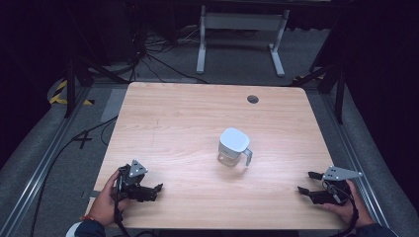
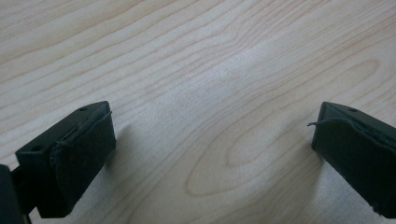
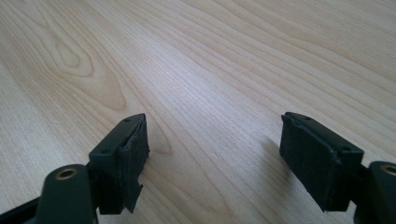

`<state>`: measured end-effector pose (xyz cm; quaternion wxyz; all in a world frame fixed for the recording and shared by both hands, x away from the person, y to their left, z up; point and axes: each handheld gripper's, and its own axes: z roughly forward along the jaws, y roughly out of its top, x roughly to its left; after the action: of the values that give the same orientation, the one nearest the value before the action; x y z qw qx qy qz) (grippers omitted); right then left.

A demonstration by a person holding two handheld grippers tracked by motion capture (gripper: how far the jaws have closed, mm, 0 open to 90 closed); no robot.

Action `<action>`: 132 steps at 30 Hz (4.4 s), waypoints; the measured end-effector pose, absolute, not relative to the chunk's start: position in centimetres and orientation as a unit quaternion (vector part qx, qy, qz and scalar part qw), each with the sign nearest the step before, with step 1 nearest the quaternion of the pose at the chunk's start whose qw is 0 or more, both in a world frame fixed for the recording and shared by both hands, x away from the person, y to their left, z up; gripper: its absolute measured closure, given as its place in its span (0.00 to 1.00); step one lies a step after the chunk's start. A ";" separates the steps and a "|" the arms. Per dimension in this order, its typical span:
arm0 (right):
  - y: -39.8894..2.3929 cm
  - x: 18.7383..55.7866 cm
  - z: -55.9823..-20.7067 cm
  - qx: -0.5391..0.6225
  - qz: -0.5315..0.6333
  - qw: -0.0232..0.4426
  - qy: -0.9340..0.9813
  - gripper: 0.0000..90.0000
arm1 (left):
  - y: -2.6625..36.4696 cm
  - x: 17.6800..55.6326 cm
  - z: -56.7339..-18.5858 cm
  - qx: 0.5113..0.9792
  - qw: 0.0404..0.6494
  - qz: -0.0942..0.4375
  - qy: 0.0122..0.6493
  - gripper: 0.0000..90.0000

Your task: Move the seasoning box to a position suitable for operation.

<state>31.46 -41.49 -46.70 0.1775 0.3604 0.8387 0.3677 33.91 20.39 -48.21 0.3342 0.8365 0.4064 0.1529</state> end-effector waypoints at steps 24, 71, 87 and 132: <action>-37.6 35.4 -41.3 0.324 0.440 0.202 0.813 0.92 | 18.4 35.5 -48.1 0.857 0.344 0.136 0.358 0.00; -24.5 39.7 -37.9 0.204 0.489 0.178 0.829 1.00 | 16.1 37.1 -46.6 0.860 0.358 0.145 0.334 0.43; -24.6 39.5 -37.9 0.203 0.490 0.177 0.829 1.00 | 8.9 40.8 -41.4 0.844 0.434 0.164 0.268 0.91; -25.0 39.6 -38.1 0.200 0.477 0.173 0.838 1.00 | 0.9 41.5 -35.8 0.857 0.444 0.191 0.181 0.95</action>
<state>39.55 -24.99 -38.13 0.1733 0.1999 0.8381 0.4771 41.52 0.86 -35.82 0.4437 0.8567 0.1814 0.1907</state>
